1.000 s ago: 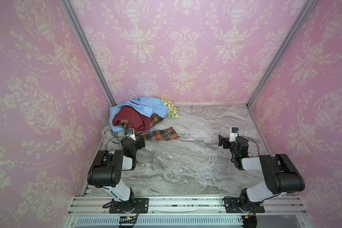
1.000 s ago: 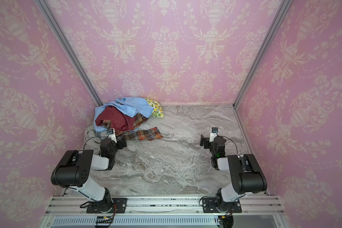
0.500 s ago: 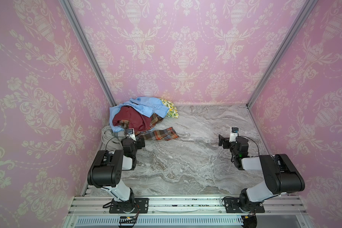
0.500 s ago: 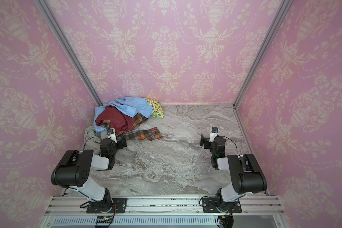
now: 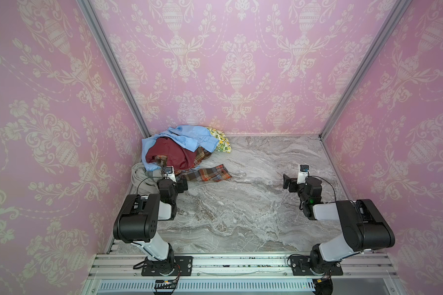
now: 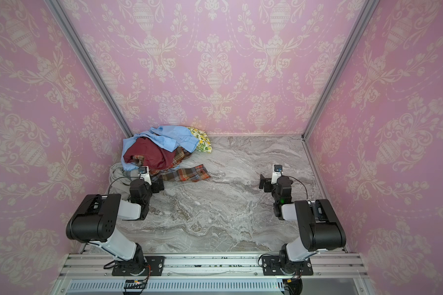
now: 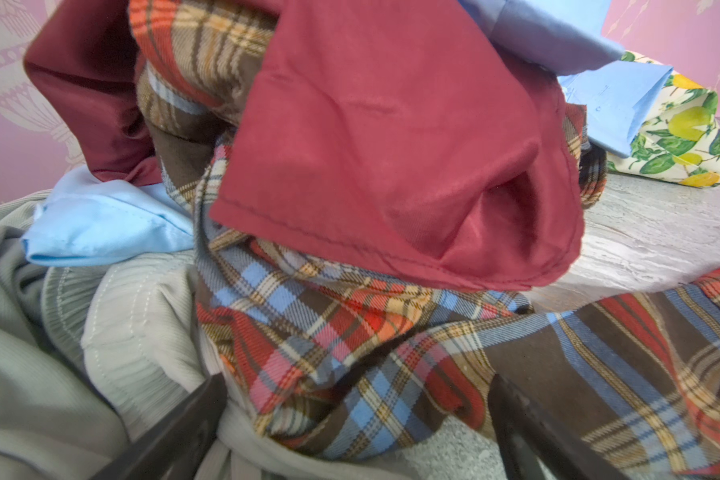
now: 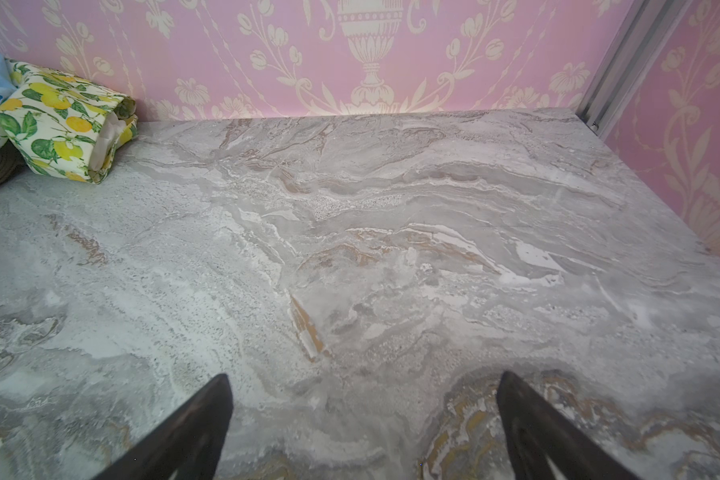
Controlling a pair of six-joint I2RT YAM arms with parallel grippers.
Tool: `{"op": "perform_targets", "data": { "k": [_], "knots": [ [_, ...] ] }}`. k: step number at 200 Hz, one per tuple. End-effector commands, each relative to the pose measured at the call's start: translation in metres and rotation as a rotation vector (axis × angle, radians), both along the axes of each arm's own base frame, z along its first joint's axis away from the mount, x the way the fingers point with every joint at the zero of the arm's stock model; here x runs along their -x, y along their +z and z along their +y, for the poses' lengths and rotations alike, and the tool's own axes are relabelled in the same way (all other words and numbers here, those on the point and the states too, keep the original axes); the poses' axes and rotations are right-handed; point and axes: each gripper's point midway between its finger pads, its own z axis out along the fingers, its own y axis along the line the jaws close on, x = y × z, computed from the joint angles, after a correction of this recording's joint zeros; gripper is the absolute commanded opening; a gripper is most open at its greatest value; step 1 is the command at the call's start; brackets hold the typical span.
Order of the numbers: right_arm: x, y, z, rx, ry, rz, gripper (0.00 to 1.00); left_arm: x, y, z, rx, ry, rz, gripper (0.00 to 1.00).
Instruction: Pick out a specific cloth from the pile
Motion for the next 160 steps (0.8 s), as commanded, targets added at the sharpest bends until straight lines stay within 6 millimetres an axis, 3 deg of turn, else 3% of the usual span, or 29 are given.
{"op": "perform_targets", "data": {
  "k": [1, 101, 160],
  "knots": [
    [-0.004, 0.004, -0.002, 0.002, -0.009, -0.015, 1.0, -0.003, 0.002, -0.004, -0.011, -0.026, -0.003, 0.99],
    [-0.002, 0.006, 0.003, 0.017, 0.014, -0.024, 1.0, -0.001, 0.003, -0.01, -0.027, -0.045, 0.004, 0.99],
    [0.004, 0.017, 0.008, 0.056, 0.015, -0.055, 1.0, 0.002, 0.008, -0.018, -0.033, -0.085, 0.006, 0.99]
  ]
}}
